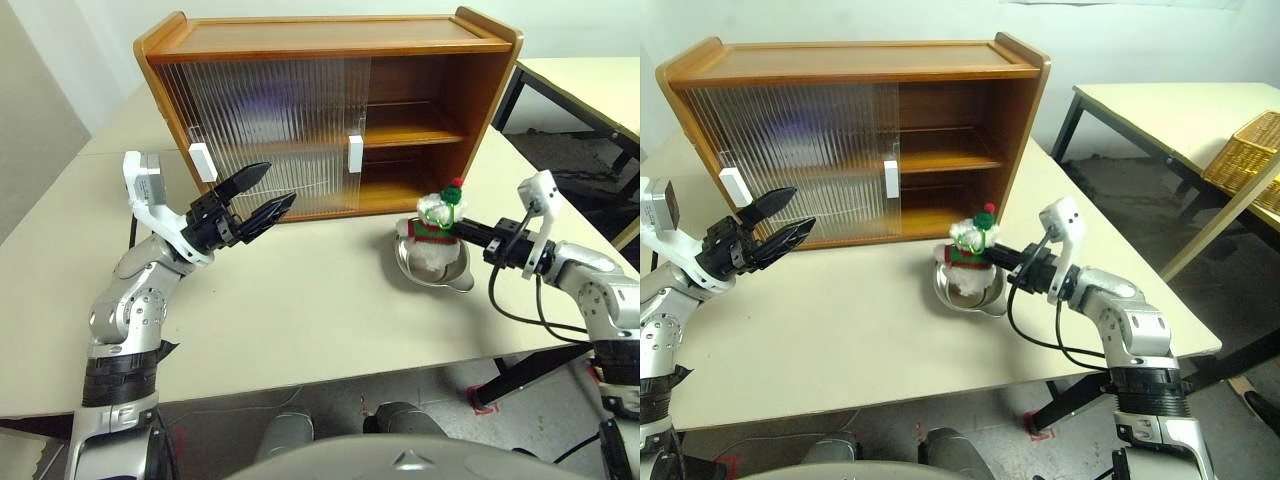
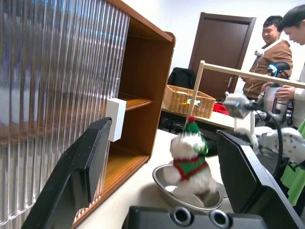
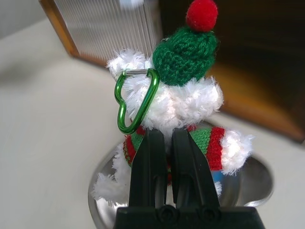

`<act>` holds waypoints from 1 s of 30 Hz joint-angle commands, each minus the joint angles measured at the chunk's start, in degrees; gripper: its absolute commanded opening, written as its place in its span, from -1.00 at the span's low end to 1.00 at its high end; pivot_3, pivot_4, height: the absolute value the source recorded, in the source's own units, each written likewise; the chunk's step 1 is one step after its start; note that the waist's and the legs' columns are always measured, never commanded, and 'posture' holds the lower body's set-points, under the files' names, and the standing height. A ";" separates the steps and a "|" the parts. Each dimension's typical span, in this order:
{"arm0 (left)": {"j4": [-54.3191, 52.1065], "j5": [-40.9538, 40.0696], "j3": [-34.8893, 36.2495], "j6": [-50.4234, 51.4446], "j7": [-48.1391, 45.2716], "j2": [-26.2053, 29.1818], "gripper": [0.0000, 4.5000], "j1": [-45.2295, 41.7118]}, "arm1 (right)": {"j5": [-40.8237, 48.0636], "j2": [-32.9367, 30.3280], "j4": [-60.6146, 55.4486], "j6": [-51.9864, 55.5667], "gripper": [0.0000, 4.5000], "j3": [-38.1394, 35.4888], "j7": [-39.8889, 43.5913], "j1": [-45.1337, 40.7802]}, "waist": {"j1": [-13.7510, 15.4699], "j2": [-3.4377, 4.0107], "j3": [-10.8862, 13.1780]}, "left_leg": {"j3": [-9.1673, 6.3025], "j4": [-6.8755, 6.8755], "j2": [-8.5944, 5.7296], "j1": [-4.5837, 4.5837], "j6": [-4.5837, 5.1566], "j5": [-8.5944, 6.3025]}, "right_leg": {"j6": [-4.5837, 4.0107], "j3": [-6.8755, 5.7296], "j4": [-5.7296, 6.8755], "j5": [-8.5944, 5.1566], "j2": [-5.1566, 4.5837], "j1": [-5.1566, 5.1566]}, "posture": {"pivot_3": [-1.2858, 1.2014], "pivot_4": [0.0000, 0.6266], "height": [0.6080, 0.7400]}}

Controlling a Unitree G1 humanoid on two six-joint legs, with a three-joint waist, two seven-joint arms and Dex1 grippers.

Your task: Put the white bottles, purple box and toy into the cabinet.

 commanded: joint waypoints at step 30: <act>-2.37 0.53 -1.40 -1.09 0.72 -1.49 1.00 3.05 | -6.72 0.97 28.48 -10.42 -0.99 1.14 3.39 -32.44 | 0.26 0.04 0.01 | -0.08 -0.12 0.07 -0.08 0.01 0.00 | 0.08 0.03 0.02 0.08 0.02 -0.17 | 0.03 -1.00 1.00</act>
